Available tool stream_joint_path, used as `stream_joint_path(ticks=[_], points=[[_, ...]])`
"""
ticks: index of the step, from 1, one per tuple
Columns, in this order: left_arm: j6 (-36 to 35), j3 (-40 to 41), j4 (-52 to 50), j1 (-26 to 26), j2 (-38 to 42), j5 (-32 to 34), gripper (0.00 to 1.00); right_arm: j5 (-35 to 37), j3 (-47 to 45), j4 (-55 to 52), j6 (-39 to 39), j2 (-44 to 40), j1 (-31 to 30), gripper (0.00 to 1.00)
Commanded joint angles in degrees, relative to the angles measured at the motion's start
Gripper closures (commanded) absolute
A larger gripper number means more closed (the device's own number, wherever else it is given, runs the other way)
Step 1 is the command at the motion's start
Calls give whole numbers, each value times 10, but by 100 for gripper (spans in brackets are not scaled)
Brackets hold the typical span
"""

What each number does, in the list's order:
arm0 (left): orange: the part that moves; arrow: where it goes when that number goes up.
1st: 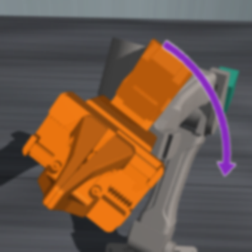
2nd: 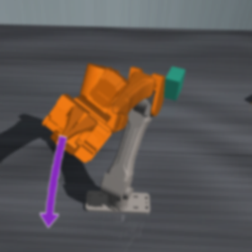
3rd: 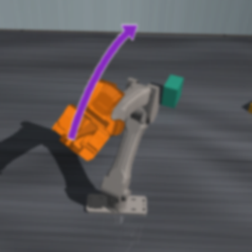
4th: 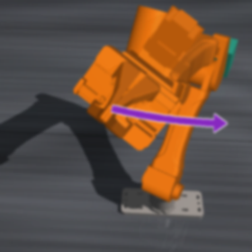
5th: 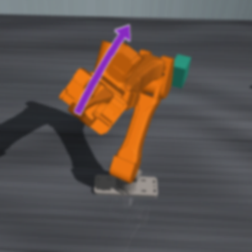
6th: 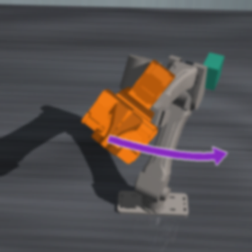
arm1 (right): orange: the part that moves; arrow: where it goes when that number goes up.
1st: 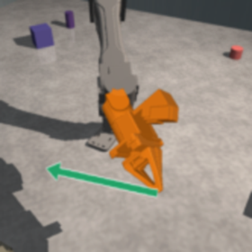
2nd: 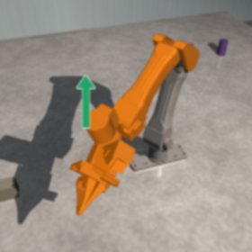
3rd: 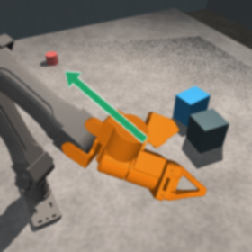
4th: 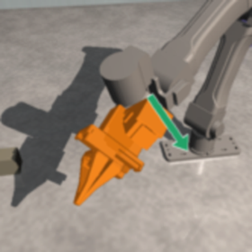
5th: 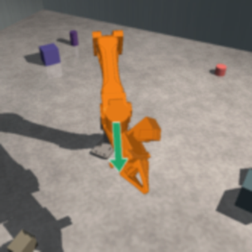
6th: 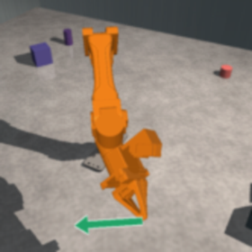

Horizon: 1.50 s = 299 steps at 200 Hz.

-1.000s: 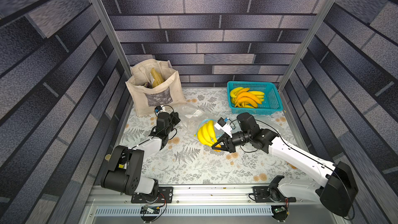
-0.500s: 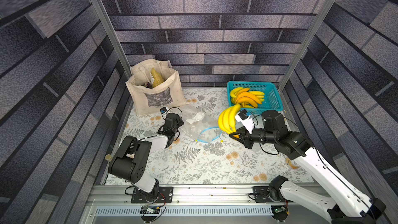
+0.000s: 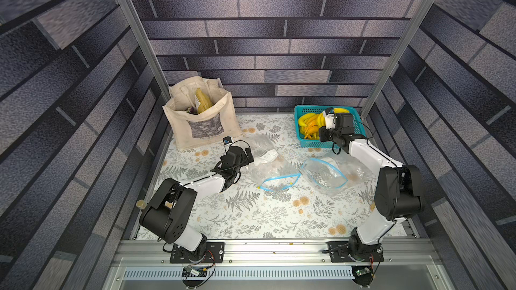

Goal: Open the zip-top bag and take out the banana
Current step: Place the banana in the basket, then reset both arms

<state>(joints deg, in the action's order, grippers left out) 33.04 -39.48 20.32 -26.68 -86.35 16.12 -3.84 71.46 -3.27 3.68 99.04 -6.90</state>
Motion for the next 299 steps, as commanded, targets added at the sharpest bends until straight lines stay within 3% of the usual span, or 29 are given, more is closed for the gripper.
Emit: stream_joint_path(ticks=[1,22,61,76,85,97,122,135,168,184,197,208,216,228,237,244,260,271,299], points=[[-49,-11,-85,-11,47,64,0,13,33,69,-8,23,20,100],[-60,13,-122,-16,102,94,0,-4,79,30,-16,68,37,100],[-112,44,-198,-21,202,124,0,-67,99,-6,-46,100,40,69],[-124,48,-225,-13,220,141,0,-77,90,-10,-63,96,40,63],[-128,53,-232,-4,228,134,0,-84,84,-14,-69,92,40,51],[-126,62,-237,12,237,123,0,-91,73,-14,-75,81,40,22],[-136,80,-232,32,252,144,0,-63,-1,31,-82,6,39,0],[-129,83,-235,51,260,162,0,-35,-66,58,-75,-61,40,0],[-211,89,-209,91,277,205,0,38,-290,132,-43,-272,40,0],[-253,133,-106,124,265,197,0,71,-415,245,-32,-329,40,0],[-286,198,60,153,227,204,0,112,-471,292,-37,-320,40,0],[-286,224,166,188,185,145,0,129,-514,365,-44,-292,40,0],[-292,215,187,205,147,108,0,144,-546,456,-52,-264,39,0],[-319,170,162,211,100,101,0,152,-553,498,-46,-255,40,0],[-348,161,209,212,58,89,0,158,-547,521,-51,-229,40,0],[-328,156,234,225,35,62,0,156,-537,527,-50,-198,40,0],[-307,163,282,265,-8,-23,0,150,-563,715,-47,-81,39,0],[-288,183,325,300,-26,-92,0,152,-544,591,-49,-132,39,0],[-294,156,270,294,-22,-90,0,153,-513,553,-47,-118,37,0]])
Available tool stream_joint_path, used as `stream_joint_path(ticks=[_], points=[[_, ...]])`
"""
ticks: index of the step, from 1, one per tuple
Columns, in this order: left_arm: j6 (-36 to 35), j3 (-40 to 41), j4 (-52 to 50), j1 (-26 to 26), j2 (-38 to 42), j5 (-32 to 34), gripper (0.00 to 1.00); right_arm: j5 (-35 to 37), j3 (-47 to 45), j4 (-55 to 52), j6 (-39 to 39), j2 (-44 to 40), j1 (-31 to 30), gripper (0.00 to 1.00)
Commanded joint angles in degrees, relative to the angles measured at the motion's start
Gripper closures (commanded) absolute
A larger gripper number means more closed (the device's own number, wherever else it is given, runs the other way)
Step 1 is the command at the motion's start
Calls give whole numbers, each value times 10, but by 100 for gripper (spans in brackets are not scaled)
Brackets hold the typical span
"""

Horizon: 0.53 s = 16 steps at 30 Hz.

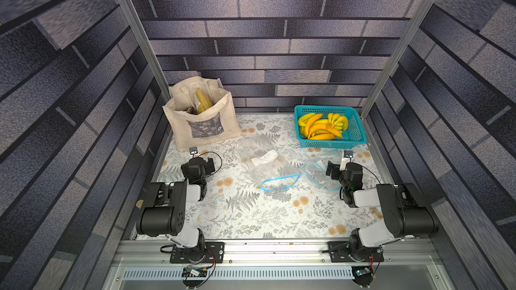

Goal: Open the zip-top bag and take out the banana
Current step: Reset both arms

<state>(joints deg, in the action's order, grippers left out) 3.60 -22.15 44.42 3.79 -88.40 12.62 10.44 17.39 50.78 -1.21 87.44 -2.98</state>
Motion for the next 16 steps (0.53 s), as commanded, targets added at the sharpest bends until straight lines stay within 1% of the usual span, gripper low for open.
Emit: stream_joint_path(ticks=[1,2,3,16], points=[[0,-18,28,-12,-1,-55,0,10,27,16,2,-1,-2,0],[1,-18,27,-10,-1,-56,0,10,26,30,0,4,-2,0],[0,-17,31,-10,-2,-56,0,9,27,11,2,-4,-2,0],[2,-19,26,-9,-1,-60,0,4,31,11,11,0,-6,0]])
